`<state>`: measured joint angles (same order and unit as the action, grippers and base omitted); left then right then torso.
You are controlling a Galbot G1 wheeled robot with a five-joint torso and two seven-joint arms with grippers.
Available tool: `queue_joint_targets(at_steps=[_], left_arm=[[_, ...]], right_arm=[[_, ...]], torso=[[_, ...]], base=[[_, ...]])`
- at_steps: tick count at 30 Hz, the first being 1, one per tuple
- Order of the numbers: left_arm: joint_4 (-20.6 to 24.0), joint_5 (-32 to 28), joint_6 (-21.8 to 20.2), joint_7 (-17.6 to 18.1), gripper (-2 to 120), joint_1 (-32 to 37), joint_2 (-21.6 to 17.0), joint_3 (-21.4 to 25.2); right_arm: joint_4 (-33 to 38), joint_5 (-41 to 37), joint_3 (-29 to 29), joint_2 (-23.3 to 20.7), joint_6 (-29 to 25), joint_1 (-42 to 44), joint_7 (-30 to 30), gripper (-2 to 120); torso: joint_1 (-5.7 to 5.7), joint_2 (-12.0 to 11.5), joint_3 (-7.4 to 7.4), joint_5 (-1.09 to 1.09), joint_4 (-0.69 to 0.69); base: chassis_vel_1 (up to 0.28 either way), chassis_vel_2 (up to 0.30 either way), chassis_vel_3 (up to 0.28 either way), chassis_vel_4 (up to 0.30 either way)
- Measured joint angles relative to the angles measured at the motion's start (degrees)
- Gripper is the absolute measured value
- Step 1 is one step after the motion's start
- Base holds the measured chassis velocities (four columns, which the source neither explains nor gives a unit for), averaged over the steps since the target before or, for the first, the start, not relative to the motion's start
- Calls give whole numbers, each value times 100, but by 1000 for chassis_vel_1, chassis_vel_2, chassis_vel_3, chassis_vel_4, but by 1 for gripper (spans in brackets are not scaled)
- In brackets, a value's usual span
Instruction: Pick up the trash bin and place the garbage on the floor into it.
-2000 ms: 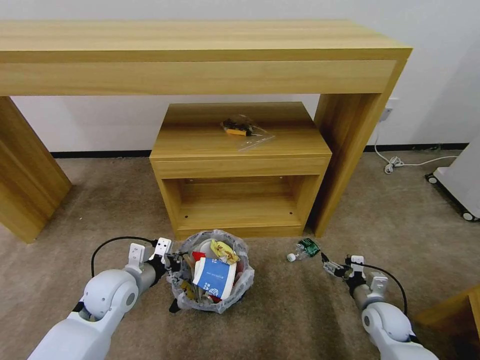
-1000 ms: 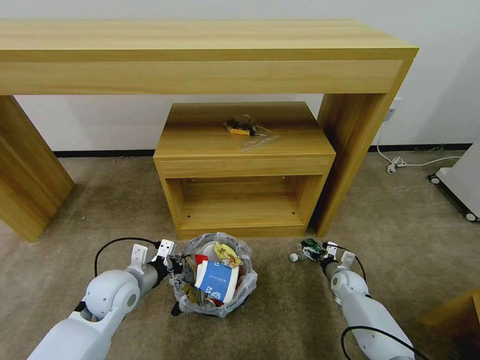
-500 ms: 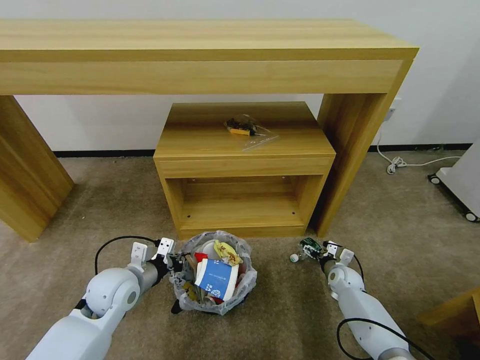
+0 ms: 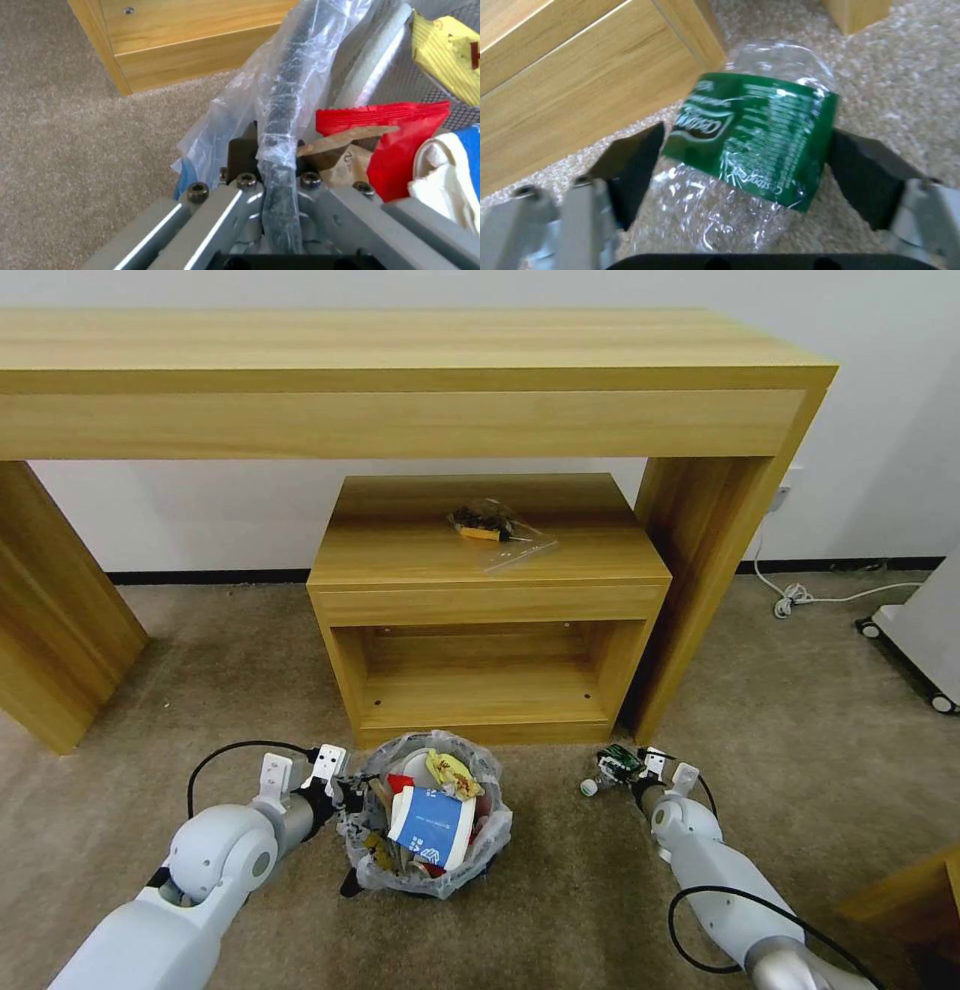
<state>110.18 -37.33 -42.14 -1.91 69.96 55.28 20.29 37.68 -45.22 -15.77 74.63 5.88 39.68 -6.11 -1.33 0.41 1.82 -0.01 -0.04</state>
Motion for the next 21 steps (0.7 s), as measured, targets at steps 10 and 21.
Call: queue_joint_targets(at_steps=[10,21], left_arm=[[-26,-1,1,-2,0,-11,5,0],[-15,1,1,2,0,2,21,-5]], right_arm=[[-261,-72,151,23,-136,-107,-29,37],[381,538,-107,-47,-290,358,-10,3]], torso=[[0,0,-1,-1,0],[0,0,-1,2,4]], base=[[0,0,0,0],[0,0,0,0]])
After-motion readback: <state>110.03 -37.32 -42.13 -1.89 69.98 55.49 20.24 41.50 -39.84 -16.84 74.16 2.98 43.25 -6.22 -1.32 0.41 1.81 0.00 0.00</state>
